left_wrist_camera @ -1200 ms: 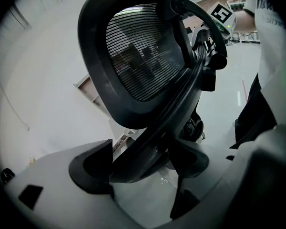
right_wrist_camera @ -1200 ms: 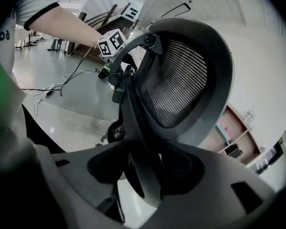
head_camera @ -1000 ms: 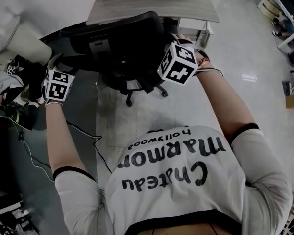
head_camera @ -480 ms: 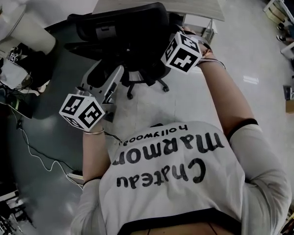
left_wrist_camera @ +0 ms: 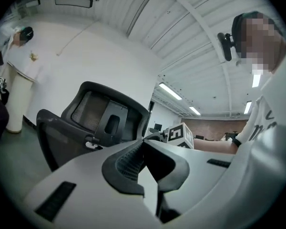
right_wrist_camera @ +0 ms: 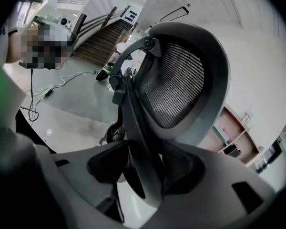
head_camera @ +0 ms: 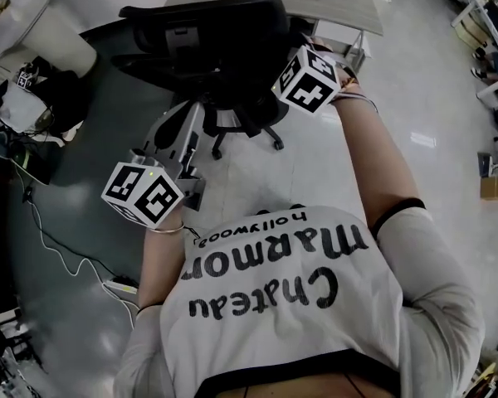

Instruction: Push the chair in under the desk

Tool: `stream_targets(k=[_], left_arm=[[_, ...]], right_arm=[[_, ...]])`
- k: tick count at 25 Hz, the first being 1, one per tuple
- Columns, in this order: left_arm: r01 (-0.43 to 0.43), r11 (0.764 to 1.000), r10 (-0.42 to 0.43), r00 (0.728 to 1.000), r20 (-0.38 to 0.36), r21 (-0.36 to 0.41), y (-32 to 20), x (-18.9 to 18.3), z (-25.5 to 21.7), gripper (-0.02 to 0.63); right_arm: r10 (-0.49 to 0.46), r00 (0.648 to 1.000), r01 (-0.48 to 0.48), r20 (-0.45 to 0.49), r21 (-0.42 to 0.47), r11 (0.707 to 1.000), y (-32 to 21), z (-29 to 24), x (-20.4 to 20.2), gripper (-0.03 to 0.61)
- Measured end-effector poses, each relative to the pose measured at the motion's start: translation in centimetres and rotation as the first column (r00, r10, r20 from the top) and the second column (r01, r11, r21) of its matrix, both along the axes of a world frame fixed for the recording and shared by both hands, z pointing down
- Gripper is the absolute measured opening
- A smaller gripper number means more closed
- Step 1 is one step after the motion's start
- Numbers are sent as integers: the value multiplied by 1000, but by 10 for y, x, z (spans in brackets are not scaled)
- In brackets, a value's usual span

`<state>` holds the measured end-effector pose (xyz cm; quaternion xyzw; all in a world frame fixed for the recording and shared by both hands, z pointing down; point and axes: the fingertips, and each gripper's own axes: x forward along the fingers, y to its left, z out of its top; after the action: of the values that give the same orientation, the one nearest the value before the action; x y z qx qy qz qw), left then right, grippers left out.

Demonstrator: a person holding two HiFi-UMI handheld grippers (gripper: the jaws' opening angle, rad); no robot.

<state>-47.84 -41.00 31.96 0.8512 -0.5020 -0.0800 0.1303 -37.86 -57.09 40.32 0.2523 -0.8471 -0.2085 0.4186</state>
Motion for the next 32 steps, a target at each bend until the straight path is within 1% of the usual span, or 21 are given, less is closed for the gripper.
stream_targets(k=[3,5,7,9,10,13,15,16,17,18,19,20,22,24,26,28,30,31,32], left_arm=[[22,999,-22,1000,14,-35,8,3,9,17],[25,999,-24,1000,11,-37,15,7,9,17],[32,999,-31,999,24,-28,21,11,8,17],[53,998,-52,998,47,-26,26,13,9,17],[66,997,-65,996,55,-29,29,13,10,17],[111,993,-109,993,51,-33,40,15,8,17],[146,989,-145,988,44,-25,47,14,5,17],[160,987,-159,986,42,-22,51,15,4,17],[168,986,-167,985,40,-22,54,16,4,17],[170,985,-169,985,39,-25,58,18,5,18],[171,985,-170,985,39,-30,62,21,7,18],[173,984,-172,984,40,-36,66,24,9,18],[178,983,-176,984,41,-44,72,30,12,18],[178,983,-176,984,42,-43,76,37,12,18],[178,983,-176,983,46,-34,79,44,9,18],[178,984,-176,983,53,-26,81,51,7,18],[174,984,-172,984,55,-24,83,58,5,18],[171,985,-169,984,55,-24,84,62,5,18],[168,986,-166,985,55,-25,85,65,4,18]], right_arm=[[-19,999,19,31,-17,1000,2,-1,-1,229],[-25,998,28,65,-46,999,5,-3,-1,235],[-8,991,19,132,-82,996,6,-7,-2,233],[10,977,14,215,-107,994,6,-12,-3,230],[11,971,15,241,-104,994,5,-14,-3,228],[1,962,15,273,-57,998,5,-16,-3,219],[23,943,-2,332,-62,998,8,-20,-2,230],[43,927,-15,374,-76,997,11,-23,0,256],[62,910,-29,410,-86,996,16,-27,4,259],[76,899,-42,432,-88,995,21,-31,9,244],[83,895,-51,438,-85,995,28,-32,14,213],[86,895,-55,437,-84,995,37,-30,18,202],[93,896,-54,433,-102,993,57,-23,28,195],[123,885,-64,448,-145,987,76,-15,40,187],[170,858,-84,484,-195,977,92,-12,52,176],[215,818,-94,534,-246,965,104,-12,64,153],[271,757,-90,595,-315,945,116,-15,75,96],[304,718,-84,626,-355,931,121,-18,79,55],[335,678,-73,654,-393,917,126,-22,83,32]])
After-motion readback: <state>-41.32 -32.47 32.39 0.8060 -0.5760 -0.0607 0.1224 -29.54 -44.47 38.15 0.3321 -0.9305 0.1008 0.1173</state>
